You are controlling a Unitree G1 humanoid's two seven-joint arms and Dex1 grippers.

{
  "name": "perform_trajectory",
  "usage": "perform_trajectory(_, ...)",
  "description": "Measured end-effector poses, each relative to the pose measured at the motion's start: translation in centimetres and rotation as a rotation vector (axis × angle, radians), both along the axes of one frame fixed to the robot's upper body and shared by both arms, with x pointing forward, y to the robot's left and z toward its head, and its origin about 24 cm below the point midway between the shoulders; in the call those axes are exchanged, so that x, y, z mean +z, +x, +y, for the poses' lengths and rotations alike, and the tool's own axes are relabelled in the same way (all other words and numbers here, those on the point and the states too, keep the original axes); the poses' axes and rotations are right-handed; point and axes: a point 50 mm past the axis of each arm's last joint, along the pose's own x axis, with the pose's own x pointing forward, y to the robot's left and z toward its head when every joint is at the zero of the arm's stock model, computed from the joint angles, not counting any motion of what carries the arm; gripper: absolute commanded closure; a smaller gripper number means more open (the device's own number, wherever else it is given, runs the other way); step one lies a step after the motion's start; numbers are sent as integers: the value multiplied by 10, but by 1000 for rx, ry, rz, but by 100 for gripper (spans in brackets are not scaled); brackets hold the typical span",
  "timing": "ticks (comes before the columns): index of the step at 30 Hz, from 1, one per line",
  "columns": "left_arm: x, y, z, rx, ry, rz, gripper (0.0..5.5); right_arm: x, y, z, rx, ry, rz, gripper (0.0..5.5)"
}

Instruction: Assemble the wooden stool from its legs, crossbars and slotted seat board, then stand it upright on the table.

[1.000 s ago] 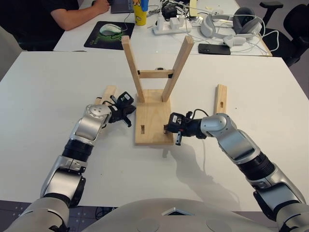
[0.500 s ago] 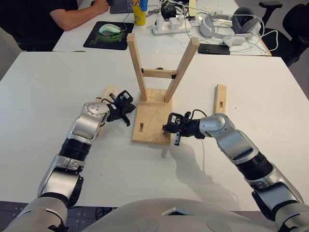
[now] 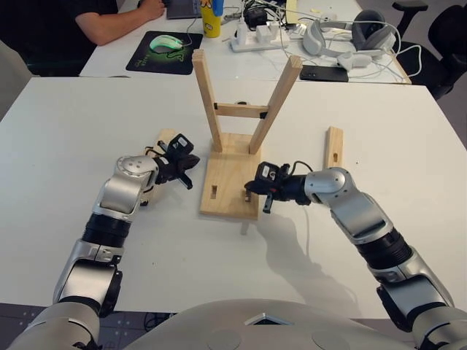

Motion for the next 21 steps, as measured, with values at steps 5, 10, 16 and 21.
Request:
perform_trajectory(5, 24, -3, 10, 44, -150, -41, 534, 33, 10, -5, -33, 122, -84, 550)
perform_trajectory(10, 65, -4, 37, 110, -162, -147, 475, 54, 11, -19, -109, 271, -69, 550)
perform_trajectory(16, 66, -12, 92, 282, 24, -113, 399, 28, -12, -19, -248, 377, 37, 550)
perform_trajectory(21, 36, -21, 108, 354, 54, -7, 325, 11, -16, -9, -389, 442, 72, 550)
